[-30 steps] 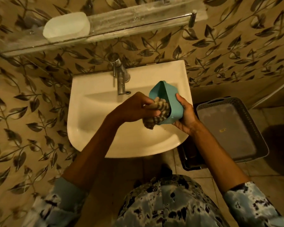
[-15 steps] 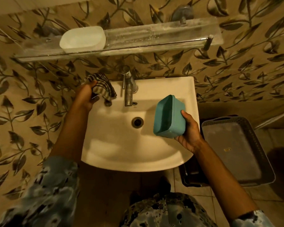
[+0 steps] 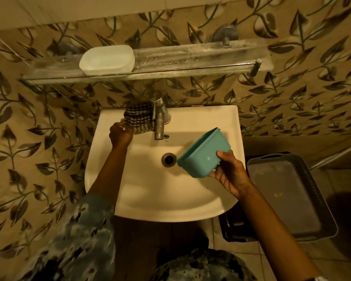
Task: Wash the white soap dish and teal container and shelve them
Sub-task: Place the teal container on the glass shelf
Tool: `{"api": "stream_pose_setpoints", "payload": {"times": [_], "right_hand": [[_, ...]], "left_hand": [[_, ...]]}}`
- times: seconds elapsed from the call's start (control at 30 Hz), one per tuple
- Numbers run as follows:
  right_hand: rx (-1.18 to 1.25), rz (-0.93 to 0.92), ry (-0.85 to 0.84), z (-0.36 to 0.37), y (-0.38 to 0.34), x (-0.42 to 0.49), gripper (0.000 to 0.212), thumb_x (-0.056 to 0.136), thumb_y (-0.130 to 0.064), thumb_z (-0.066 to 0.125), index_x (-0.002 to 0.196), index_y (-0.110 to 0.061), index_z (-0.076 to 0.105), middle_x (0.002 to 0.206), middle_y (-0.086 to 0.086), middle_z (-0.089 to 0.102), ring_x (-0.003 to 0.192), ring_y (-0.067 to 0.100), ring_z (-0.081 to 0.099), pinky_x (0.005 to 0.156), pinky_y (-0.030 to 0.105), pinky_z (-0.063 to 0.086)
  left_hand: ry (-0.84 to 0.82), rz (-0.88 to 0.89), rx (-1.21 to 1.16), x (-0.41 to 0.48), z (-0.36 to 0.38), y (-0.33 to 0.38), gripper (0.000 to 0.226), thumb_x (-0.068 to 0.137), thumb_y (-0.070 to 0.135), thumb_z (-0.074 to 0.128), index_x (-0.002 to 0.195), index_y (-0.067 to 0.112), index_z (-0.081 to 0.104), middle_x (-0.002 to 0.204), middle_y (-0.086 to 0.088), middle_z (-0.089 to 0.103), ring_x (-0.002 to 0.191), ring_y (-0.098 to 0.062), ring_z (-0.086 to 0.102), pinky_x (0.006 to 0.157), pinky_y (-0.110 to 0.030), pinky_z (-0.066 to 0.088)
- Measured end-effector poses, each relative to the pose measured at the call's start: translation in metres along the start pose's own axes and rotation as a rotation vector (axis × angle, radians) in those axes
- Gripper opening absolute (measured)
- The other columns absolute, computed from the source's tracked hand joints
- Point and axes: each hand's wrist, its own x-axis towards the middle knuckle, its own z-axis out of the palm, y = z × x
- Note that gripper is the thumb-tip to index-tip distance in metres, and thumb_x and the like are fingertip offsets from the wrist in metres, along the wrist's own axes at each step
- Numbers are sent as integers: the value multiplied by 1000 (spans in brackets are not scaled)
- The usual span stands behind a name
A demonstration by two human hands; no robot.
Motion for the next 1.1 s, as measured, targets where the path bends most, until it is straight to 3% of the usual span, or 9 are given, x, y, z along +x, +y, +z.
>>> {"api": "stream_pose_setpoints", "payload": {"times": [0.1,0.27,0.4,0.53,0.67,0.73,0.8,0.9,1.1], "right_hand": [[7,-37,23,15,-1,4,116,36,-29,95,135,-14,37,124,14,52,111,28,59,68,48,58],[-17,-161,52,41,-2,12,104,39,-14,91,125,-21,33,127,15,47,119,36,51,67,45,59],[-139,-264,12,59,-2,8,85,64,-1,70,135,-30,33,123,9,50,112,29,57,80,49,57],[-251,-344,-4,79,-4,0,75,66,-3,75,126,-32,40,121,10,52,110,28,59,81,46,58],[-530,-493,124,97,-19,-7,73,65,-22,82,126,-20,43,128,6,54,118,26,56,84,40,57],[-692,-610,191,110,-33,-9,67,68,-28,81,126,-14,49,128,5,57,118,18,56,86,28,56],[-781,-716,189,126,-53,-10,57,76,-20,77,126,-9,53,124,8,61,112,14,59,85,22,55],[-902,-850,120,154,-81,-11,55,76,-16,77,126,-7,56,121,6,65,109,13,63,90,29,54],[-977,-897,118,196,-120,7,53,73,-5,77,122,-1,58,113,4,66,93,3,65,75,11,53]], "left_hand": [[-140,174,-102,-58,-12,0,23,91,13,53,113,8,62,110,-14,66,104,-32,62,91,-42,51],[-468,234,-361,-148,-30,6,16,95,22,51,109,18,59,98,-5,69,87,-22,67,69,-32,54],[-416,394,-428,-176,-46,15,40,84,21,67,121,23,54,110,-8,68,98,-15,68,76,-27,58],[-400,436,-474,-184,-58,37,55,76,13,75,127,13,53,117,-10,64,100,-12,67,74,-20,56],[-306,566,-510,-184,-74,58,53,75,11,77,124,12,56,116,-5,65,101,-12,66,73,-17,55],[-289,598,-540,-180,-81,68,53,74,10,77,123,13,56,117,-5,66,103,-13,66,78,-24,57],[-274,609,-568,-173,-86,81,59,74,8,77,127,14,53,120,-5,65,106,-14,65,82,-28,57],[-203,639,-590,-163,-95,106,65,75,7,76,134,11,48,124,-2,61,107,-9,63,82,-20,55],[-112,721,-526,-131,-107,161,53,75,2,74,125,5,57,113,-4,66,97,-11,66,80,-16,55]]}}
